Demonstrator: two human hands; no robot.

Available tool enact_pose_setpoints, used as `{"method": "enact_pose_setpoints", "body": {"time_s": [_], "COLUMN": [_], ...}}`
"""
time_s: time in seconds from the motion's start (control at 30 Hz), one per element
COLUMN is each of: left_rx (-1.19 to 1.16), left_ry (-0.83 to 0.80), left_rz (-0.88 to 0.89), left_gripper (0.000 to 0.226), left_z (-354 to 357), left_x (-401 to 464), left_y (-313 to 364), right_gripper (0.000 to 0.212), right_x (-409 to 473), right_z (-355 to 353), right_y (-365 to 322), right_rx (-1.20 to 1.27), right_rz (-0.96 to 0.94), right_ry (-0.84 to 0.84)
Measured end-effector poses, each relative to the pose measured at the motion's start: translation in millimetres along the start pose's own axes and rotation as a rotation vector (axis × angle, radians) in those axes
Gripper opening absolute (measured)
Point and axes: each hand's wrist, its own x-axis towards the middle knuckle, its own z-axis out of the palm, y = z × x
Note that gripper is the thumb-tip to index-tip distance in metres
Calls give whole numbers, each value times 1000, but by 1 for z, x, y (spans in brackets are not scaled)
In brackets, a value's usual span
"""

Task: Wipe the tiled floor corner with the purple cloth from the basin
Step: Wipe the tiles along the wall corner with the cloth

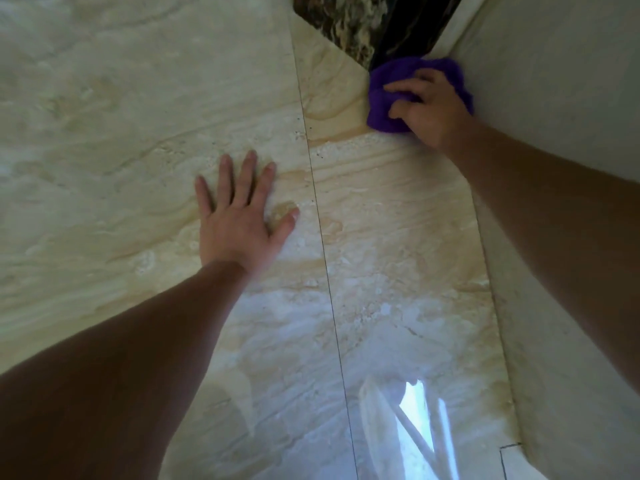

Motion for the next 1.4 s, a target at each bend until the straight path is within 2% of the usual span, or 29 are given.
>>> {"method": "enact_pose_setpoints", "body": {"time_s": [0.1,0.23,0.33,0.5,0.6,0.9,1.0,1.23,1.4], "left_rx": [-12,-11,-13,-12,-9,-8,-7,-25,-29], "left_ry": [0,5,3,16,18,21,7,0,15], "left_rz": [0,5,0,5,16,9,9,-3,-9], "left_gripper": [78,79,79,78,77,77,77,79,78], "left_z": [1,1,-2,1,1,0,-1,-2,-3], "left_x": [0,0,0,-2,1,0,0,-1,-2], "left_y": [-1,0,1,3,1,0,1,0,1], "right_gripper": [53,56,57,60,61,57,56,58,58], "right_x": [-1,-20,-36,14,50,65,59,4,-23], "right_z": [0,25,58,80,83,92,86,63,70], "right_y": [0,-11,-42,-96,-113,-136,-133,-63,-52], "right_rx": [-165,-178,-235,-245,-232,-136,-94,-308,-331], "right_rz": [-60,-62,-215,-277,-286,-300,-301,-297,-219], "right_ry": [-5,72,15,-89,-93,-101,-121,-51,33]}}
